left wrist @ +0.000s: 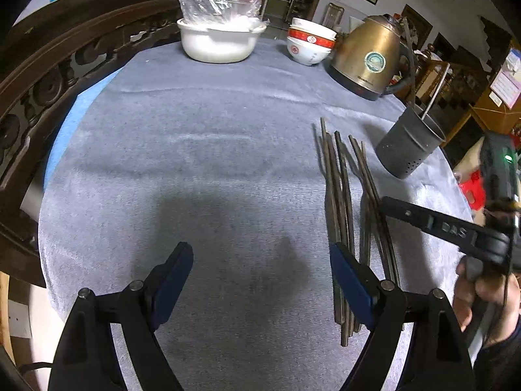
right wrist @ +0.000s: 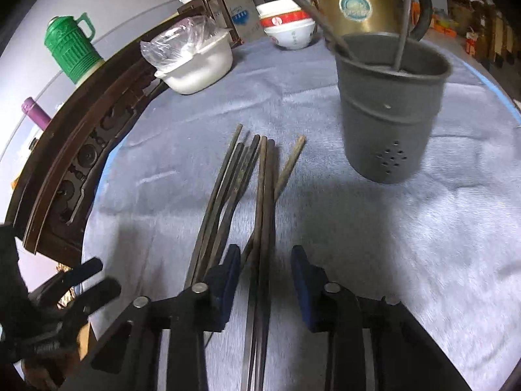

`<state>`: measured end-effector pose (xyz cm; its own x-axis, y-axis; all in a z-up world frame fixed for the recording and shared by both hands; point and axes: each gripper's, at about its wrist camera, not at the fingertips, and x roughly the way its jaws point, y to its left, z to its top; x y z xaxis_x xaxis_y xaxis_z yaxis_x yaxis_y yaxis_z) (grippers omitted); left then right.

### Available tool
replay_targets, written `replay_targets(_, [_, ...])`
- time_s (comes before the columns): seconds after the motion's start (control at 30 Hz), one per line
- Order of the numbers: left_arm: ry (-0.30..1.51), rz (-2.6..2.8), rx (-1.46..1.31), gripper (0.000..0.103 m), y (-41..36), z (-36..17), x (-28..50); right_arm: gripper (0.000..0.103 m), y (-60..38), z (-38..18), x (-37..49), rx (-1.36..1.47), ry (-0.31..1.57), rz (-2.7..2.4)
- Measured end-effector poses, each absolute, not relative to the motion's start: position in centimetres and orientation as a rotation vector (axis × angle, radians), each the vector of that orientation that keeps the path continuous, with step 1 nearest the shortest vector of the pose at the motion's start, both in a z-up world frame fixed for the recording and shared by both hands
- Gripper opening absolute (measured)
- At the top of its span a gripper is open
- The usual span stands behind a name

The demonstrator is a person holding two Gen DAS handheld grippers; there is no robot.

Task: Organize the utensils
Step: 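Move the right tool back to the pile and grasp one chopstick, then lower the left tool onto the pile and grasp one chopstick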

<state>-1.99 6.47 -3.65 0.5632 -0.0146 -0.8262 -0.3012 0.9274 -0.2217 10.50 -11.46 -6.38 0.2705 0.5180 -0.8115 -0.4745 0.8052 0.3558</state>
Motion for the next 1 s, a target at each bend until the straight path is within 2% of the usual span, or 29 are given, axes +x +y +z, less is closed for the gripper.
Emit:
replay_targets(0.03, [0.966,0.169,-0.358,0.086,6.5,-3.6,-1.9,0.025,-11.5,-6.7,10.8,0.065,1.126,0.673])
replay_targets(0.1, [0.971,0.161,-0.359,0.086,6.4,-3.6,-1.6,0.013,-11.7,-7.5,11.3,0.117,1.159,0.695])
replay_targets(0.37, [0.993,0.129,-0.351,0.086,6.0,-3.4,0.6,0.012,-14.1,-7.8,10.9,0.183,1.178,0.690])
replay_targets(0.43, [1.003,0.121,-0.347,0.086,5.7,-3.5,1.3,0.016,-14.8,-8.0,11.1,0.213,1.199,0.674])
replay_targets(0.67, [1.015,0.111,-0.317,0.086,5.0,-3.4,3.2,0.017,-16.5,-8.3,12.2,0.306,1.205,0.658])
replay_targets(0.8, [1.037,0.115,-0.307,0.086,4.8,-3.9,4.2,0.017,-15.8,-8.2,12.5,0.269,1.194,0.651])
replay_targets(1.0, [1.086,0.113,-0.295,0.086,4.3,-4.5,5.7,0.010,-15.9,-8.2,12.6,0.182,1.194,0.618])
